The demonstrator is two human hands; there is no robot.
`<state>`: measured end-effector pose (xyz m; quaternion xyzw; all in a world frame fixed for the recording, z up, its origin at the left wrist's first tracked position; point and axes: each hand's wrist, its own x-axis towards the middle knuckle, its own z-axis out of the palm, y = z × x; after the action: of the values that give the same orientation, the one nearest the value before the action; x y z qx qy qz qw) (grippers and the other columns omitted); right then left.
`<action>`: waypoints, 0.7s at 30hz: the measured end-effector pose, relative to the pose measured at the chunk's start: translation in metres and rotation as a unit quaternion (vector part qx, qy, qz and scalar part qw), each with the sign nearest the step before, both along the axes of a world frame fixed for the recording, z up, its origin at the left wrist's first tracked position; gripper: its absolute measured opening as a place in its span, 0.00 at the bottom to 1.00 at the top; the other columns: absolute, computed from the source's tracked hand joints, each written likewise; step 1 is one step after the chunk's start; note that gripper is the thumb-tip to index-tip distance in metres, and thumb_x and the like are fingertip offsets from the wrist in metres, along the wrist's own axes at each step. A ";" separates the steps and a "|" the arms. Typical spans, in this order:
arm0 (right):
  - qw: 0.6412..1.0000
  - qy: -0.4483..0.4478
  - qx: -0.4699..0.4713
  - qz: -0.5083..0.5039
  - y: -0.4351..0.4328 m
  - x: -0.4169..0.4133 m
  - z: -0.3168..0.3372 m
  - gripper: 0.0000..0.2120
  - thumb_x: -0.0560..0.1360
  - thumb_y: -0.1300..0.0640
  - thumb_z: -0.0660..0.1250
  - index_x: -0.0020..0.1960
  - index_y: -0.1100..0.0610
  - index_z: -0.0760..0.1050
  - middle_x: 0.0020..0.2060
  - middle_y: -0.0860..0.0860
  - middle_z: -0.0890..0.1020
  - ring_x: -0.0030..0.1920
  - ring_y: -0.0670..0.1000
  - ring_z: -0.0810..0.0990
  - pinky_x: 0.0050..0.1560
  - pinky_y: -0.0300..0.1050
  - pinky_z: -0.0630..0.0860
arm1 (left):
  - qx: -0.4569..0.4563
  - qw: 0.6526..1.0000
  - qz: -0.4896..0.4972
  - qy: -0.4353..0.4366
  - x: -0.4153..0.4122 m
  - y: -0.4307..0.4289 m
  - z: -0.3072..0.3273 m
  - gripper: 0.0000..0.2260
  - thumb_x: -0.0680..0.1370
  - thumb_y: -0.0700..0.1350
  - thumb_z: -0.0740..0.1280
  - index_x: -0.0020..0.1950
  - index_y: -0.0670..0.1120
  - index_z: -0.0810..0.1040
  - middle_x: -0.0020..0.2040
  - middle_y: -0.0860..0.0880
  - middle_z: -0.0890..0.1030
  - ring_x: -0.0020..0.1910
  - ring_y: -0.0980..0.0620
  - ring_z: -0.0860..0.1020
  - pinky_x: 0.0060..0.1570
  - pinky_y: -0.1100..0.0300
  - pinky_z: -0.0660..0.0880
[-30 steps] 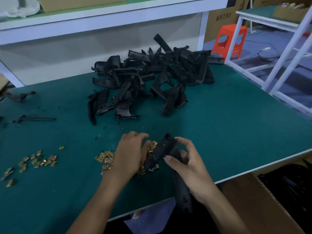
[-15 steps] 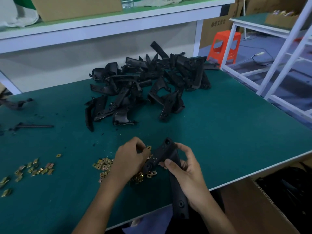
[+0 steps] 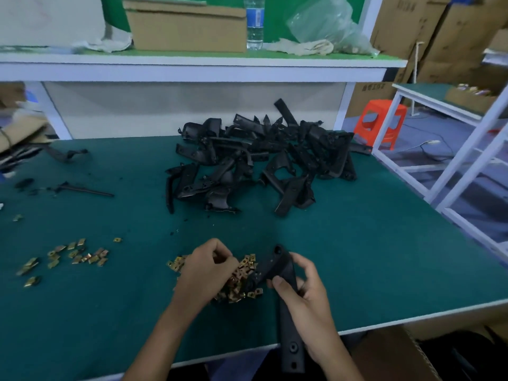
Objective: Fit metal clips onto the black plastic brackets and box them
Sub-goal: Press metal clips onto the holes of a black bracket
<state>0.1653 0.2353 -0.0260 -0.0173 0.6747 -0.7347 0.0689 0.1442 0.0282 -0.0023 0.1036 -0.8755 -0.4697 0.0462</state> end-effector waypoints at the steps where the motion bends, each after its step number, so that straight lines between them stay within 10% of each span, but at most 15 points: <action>1: 1.000 0.004 0.007 -0.007 -0.001 -0.001 0.000 0.21 0.76 0.53 0.73 0.66 0.42 0.71 0.54 0.46 0.87 0.56 0.47 0.84 0.55 0.41 0.80 | -0.023 1.000 0.007 0.015 0.001 0.000 -0.002 0.05 0.73 0.47 0.71 0.41 0.55 0.77 0.38 0.58 0.81 0.41 0.63 0.79 0.37 0.68 0.74; 7: 0.997 0.010 0.009 -0.081 -0.006 -0.001 -0.001 0.18 0.78 0.61 0.71 0.64 0.47 0.72 0.50 0.48 0.87 0.53 0.50 0.86 0.55 0.46 0.79 | -0.128 0.976 0.029 0.174 0.041 0.010 -0.017 0.04 0.79 0.43 0.69 0.50 0.53 0.78 0.46 0.60 0.80 0.46 0.61 0.73 0.45 0.73 0.66; 15: 0.997 -0.004 0.031 -0.075 -0.007 -0.003 -0.002 0.18 0.78 0.60 0.72 0.62 0.44 0.72 0.48 0.46 0.87 0.51 0.49 0.86 0.53 0.42 0.80 | -0.194 0.974 -0.060 0.099 0.070 0.012 -0.043 0.17 0.80 0.61 0.64 0.67 0.58 0.75 0.57 0.57 0.72 0.56 0.54 0.67 0.62 0.60 0.68; 19: 0.996 -0.004 0.020 -0.083 -0.007 -0.006 -0.005 0.19 0.76 0.62 0.72 0.63 0.47 0.73 0.48 0.53 0.88 0.51 0.52 0.87 0.46 0.34 0.79 | -0.292 0.934 -0.091 0.182 0.058 0.019 -0.036 0.08 0.70 0.53 0.79 0.43 0.54 0.83 0.41 0.56 0.77 0.43 0.54 0.75 0.46 0.60 0.75; 21: 0.996 -0.001 0.014 -0.089 -0.008 -0.006 -0.006 0.20 0.76 0.63 0.72 0.63 0.48 0.74 0.48 0.54 0.88 0.51 0.52 0.87 0.45 0.33 0.79 | -0.335 0.915 -0.120 0.189 0.048 0.020 -0.037 0.05 0.78 0.51 0.72 0.46 0.52 0.82 0.44 0.56 0.79 0.48 0.52 0.76 0.52 0.59 0.70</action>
<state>0.1590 0.2272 -0.0323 0.0446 0.6840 -0.7281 0.0039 0.1920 0.0483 -0.0394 -0.1148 -0.9623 -0.1617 0.1861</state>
